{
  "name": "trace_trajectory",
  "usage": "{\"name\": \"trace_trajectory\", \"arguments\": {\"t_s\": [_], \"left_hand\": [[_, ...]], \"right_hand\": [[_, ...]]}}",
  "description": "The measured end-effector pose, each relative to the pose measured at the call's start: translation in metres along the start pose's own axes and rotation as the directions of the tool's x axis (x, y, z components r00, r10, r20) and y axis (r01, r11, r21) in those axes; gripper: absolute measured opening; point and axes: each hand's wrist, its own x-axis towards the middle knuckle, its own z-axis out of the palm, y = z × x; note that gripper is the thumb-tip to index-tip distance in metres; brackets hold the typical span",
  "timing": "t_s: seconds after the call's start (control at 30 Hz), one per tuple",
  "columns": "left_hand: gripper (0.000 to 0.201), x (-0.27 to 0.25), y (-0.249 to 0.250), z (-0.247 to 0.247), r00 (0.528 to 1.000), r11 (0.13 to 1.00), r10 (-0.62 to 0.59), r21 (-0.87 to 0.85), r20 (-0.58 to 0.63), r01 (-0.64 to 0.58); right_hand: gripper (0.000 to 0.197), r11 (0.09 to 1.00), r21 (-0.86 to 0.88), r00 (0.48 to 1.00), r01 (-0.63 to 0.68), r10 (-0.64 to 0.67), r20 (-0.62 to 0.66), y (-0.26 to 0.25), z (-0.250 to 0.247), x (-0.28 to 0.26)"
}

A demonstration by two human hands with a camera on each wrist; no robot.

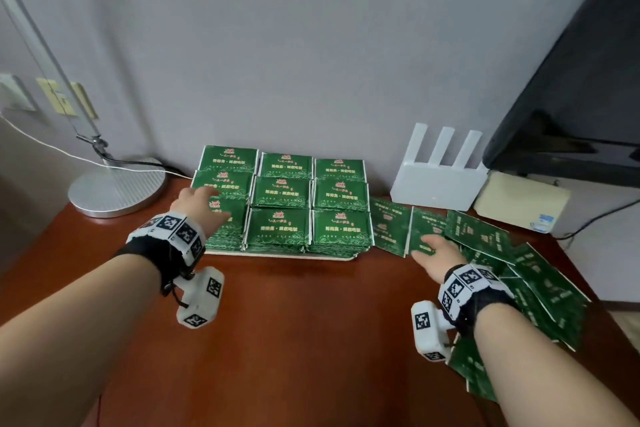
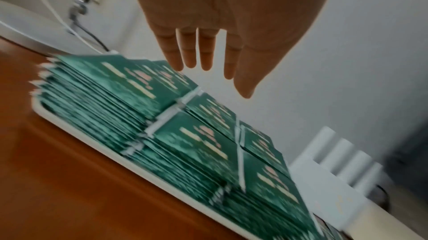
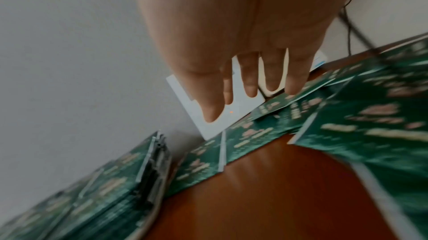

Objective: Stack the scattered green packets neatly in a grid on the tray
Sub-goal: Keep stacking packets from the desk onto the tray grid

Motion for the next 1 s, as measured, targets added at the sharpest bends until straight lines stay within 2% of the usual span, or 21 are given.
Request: {"name": "trace_trajectory", "arguments": {"t_s": [0.07, 0.17, 0.27, 0.37, 0.5, 0.57, 0.67, 0.73, 0.8, 0.87, 0.93, 1.0], "left_hand": [[0.054, -0.016, 0.027, 0.009, 0.994, 0.994, 0.106, 0.032, 0.022, -0.107], [0.054, -0.043, 0.070, 0.031, 0.966, 0.969, 0.229, 0.068, 0.122, -0.239], [0.048, -0.072, 0.112, 0.062, 0.905, 0.911, 0.352, 0.135, 0.238, -0.390], [0.044, -0.098, 0.149, 0.100, 0.822, 0.840, 0.434, 0.165, 0.368, -0.517], [0.049, -0.139, 0.195, 0.157, 0.732, 0.792, 0.416, 0.180, 0.539, -0.583], [0.049, -0.159, 0.212, 0.189, 0.711, 0.798, 0.379, 0.180, 0.592, -0.576], [0.066, -0.186, 0.229, 0.234, 0.707, 0.823, 0.304, 0.197, 0.639, -0.532], [0.074, -0.205, 0.240, 0.257, 0.733, 0.841, 0.268, 0.220, 0.625, -0.494], [0.079, -0.221, 0.249, 0.272, 0.769, 0.854, 0.260, 0.233, 0.584, -0.466], [0.079, -0.228, 0.256, 0.278, 0.799, 0.873, 0.238, 0.239, 0.553, -0.425], [0.068, -0.228, 0.260, 0.277, 0.801, 0.880, 0.204, 0.253, 0.563, -0.402], [0.054, -0.225, 0.259, 0.271, 0.782, 0.869, 0.176, 0.279, 0.598, -0.410]], "right_hand": [[0.049, 0.997, -0.073, 0.999, -0.032, 0.033, 0.006, 0.023, -0.014, -0.012], [0.054, 0.983, -0.160, 0.994, -0.086, 0.095, 0.051, 0.070, -0.025, -0.027], [0.063, 0.961, -0.259, 0.979, -0.101, 0.142, 0.144, 0.125, -0.024, -0.034], [0.069, 0.952, -0.286, 0.957, -0.107, 0.177, 0.230, 0.170, -0.021, -0.043], [0.065, 0.965, -0.260, 0.972, 0.019, 0.043, 0.232, 0.211, -0.015, -0.053], [0.059, 0.942, -0.315, 0.972, 0.119, -0.046, 0.231, 0.221, -0.015, -0.056], [0.041, 0.911, -0.358, 0.964, 0.206, -0.126, 0.235, 0.228, -0.021, -0.058], [0.033, 0.911, -0.377, 0.973, 0.168, -0.093, 0.209, 0.233, -0.026, -0.056], [0.043, 0.905, -0.424, 0.980, 0.032, 0.054, 0.190, 0.238, -0.033, -0.050], [0.058, 0.861, -0.495, 0.961, -0.116, 0.224, 0.165, 0.243, -0.038, -0.045], [0.066, 0.820, -0.538, 0.942, -0.197, 0.310, 0.127, 0.247, -0.038, -0.042], [0.070, 0.818, -0.522, 0.936, -0.242, 0.338, 0.094, 0.245, -0.034, -0.038]]}}
